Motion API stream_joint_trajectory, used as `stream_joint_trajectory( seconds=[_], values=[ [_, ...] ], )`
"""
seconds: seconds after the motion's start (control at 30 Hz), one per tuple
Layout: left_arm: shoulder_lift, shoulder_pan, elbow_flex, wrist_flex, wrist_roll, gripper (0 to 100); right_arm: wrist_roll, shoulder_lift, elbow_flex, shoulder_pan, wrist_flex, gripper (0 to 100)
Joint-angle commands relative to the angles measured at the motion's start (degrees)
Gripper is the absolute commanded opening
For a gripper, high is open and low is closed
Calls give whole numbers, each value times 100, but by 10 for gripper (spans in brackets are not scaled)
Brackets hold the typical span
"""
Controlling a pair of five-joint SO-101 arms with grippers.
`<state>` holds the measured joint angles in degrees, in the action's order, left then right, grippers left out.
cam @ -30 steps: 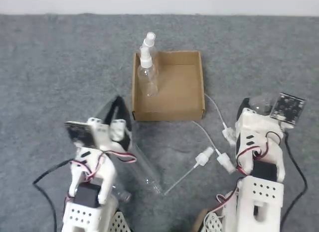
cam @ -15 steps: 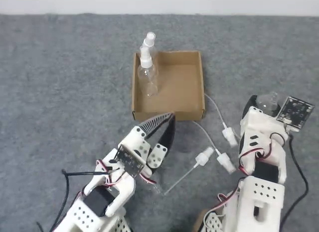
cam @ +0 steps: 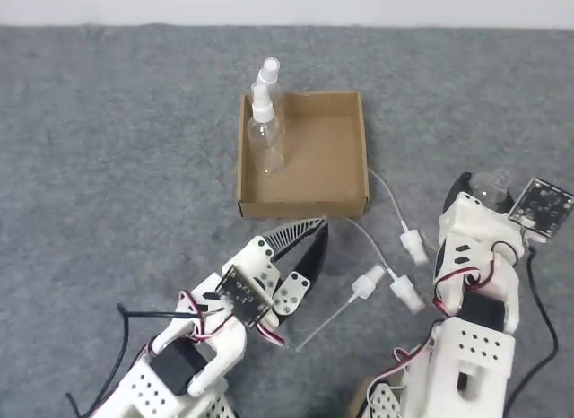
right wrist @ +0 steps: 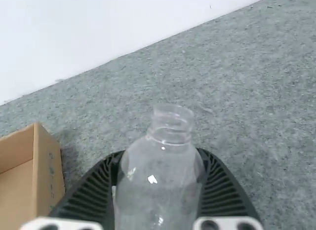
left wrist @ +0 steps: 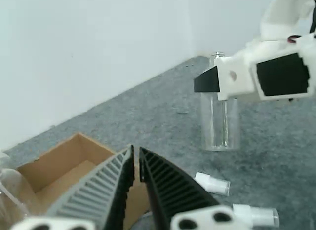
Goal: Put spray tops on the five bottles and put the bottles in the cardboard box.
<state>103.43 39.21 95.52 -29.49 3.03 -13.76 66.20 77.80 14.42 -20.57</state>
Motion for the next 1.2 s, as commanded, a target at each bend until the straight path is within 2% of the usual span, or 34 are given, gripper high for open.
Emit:
stream_joint_trajectory(
  seconds=[0.0, 0.3, 0.5, 0.7, 0.83, 0.97, 1.17],
  values=[
    [62, 35, -426, -132, 53, 15, -62, 189, -132, 75, 154, 61],
    [-176, 62, -769, -431, -185, 16, -62, 189, -141, 75, 154, 62],
    [-1468, 70, -1393, -413, -220, 16, -62, 189, -141, 84, 154, 63],
    [-2681, 70, -1543, 237, -220, 19, -62, 189, -141, 84, 154, 65],
    [-3235, 70, -1692, 343, -220, 82, -79, 189, -202, 277, 163, 65],
    [-3771, 44, -2273, -123, -510, 92, -97, 189, -229, 514, 163, 65],
    [-4774, 44, -3284, -818, -527, 142, -97, 189, -229, 549, 163, 65]
  ],
)
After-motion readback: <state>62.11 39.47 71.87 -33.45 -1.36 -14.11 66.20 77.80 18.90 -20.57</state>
